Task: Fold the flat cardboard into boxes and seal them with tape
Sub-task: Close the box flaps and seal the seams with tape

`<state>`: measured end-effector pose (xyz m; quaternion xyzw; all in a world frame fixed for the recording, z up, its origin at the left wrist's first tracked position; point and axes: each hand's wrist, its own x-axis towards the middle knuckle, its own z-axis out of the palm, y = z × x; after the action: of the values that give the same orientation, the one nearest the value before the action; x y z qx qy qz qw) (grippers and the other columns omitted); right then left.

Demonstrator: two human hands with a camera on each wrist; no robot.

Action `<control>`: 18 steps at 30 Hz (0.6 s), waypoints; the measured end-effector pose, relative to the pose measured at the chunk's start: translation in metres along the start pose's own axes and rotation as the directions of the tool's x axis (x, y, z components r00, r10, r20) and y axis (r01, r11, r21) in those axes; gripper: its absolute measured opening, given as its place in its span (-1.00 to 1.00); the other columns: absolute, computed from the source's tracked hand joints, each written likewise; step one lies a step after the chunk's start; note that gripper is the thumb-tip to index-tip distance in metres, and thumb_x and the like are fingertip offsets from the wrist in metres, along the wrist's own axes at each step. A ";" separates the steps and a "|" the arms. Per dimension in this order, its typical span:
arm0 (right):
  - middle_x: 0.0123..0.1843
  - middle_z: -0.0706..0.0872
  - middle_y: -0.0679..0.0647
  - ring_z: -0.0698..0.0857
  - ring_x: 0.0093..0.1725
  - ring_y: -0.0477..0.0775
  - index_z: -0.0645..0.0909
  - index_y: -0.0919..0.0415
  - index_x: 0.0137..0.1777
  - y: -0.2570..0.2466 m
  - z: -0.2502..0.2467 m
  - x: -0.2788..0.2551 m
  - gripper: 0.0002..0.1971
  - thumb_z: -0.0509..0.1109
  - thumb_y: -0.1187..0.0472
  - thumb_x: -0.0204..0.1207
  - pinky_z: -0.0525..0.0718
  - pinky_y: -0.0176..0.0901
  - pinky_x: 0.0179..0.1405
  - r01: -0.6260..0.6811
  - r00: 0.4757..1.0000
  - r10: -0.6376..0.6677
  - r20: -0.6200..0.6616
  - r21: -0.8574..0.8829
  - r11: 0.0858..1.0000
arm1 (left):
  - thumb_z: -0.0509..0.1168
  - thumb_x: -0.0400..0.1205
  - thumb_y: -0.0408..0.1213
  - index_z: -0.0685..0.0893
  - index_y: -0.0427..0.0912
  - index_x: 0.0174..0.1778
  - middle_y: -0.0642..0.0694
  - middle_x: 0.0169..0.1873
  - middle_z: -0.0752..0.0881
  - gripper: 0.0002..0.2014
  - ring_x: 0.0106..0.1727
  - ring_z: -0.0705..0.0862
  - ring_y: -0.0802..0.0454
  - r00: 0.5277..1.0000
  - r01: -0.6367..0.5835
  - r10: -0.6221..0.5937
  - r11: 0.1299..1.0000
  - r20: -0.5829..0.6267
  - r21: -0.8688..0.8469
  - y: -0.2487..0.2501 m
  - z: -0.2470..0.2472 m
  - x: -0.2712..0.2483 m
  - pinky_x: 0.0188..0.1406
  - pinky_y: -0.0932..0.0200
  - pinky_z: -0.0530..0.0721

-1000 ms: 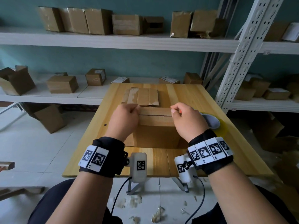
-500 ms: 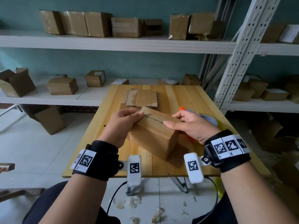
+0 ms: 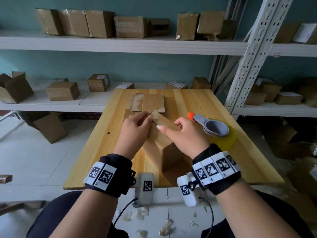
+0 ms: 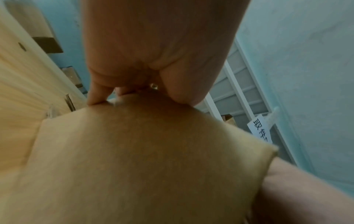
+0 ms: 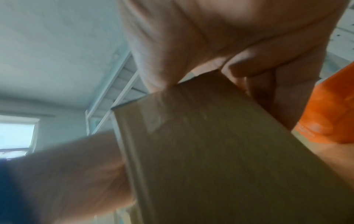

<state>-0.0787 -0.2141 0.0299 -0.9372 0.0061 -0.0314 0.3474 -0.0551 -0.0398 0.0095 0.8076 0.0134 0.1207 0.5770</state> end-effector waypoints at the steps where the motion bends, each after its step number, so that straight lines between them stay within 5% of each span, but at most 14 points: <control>1: -0.06 0.75 -0.12 0.73 -0.07 0.01 0.60 -0.08 0.14 -0.001 0.003 -0.002 -0.43 0.29 -0.56 0.50 0.64 -0.03 -0.19 0.015 1.000 -0.016 -0.026 -0.045 0.999 | 0.32 0.82 0.07 0.63 0.06 0.65 0.02 0.36 0.66 -0.53 0.32 0.70 0.03 1.000 0.010 -0.011 1.000 0.021 0.024 0.000 0.002 -0.001 0.36 0.01 0.75; 4: 0.20 0.73 -0.15 0.71 0.15 0.00 0.58 -0.12 0.41 -0.001 0.007 -0.006 -0.40 0.23 -0.52 0.60 0.71 -0.01 0.02 0.092 0.994 -0.096 -0.052 -0.070 0.993 | 0.25 0.84 0.12 0.51 0.17 0.73 -0.04 0.39 0.53 -0.50 0.34 0.63 -0.03 0.998 0.029 -0.034 0.994 0.049 0.104 0.001 0.006 -0.002 0.30 0.10 0.70; 9: 0.58 0.51 -0.34 0.46 0.50 -0.29 0.33 -0.20 0.76 0.010 -0.007 -0.009 -0.06 0.41 -0.53 0.41 0.51 -0.26 0.39 0.208 0.953 -0.243 0.181 0.196 0.958 | 0.20 0.87 0.04 0.58 0.12 0.69 -0.06 0.46 0.58 -0.55 0.40 0.62 -0.02 0.998 0.002 -0.009 0.995 0.065 0.104 -0.002 0.003 0.001 0.55 -0.07 0.62; 14: 0.79 0.33 -0.25 0.24 0.61 -0.43 0.25 -0.15 0.82 0.019 -0.009 -0.012 0.06 0.43 -0.49 0.32 0.23 -0.41 0.50 0.299 0.915 -0.342 0.215 0.208 0.931 | 0.12 0.89 -0.12 0.64 0.17 0.63 -0.02 0.39 0.44 -0.60 0.38 0.44 0.05 0.995 -0.018 0.001 0.985 0.100 0.171 0.004 0.000 0.004 0.56 0.06 0.47; 18: 0.75 0.40 -0.26 0.32 0.70 -0.33 0.37 -0.18 0.76 0.028 -0.015 -0.009 -0.09 0.43 -0.43 0.39 0.28 -0.18 0.73 0.291 0.896 -0.364 0.253 0.283 0.914 | 0.16 0.88 -0.04 0.65 0.17 0.53 -0.05 0.38 0.56 -0.67 0.35 0.58 -0.05 0.995 0.002 -0.019 0.986 0.101 0.165 0.005 0.000 0.003 0.49 -0.06 0.60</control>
<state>-0.0884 -0.2448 0.0225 -0.8698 -0.2095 0.0522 0.4436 -0.0530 -0.0408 0.0144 0.8576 -0.0018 0.0747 0.5089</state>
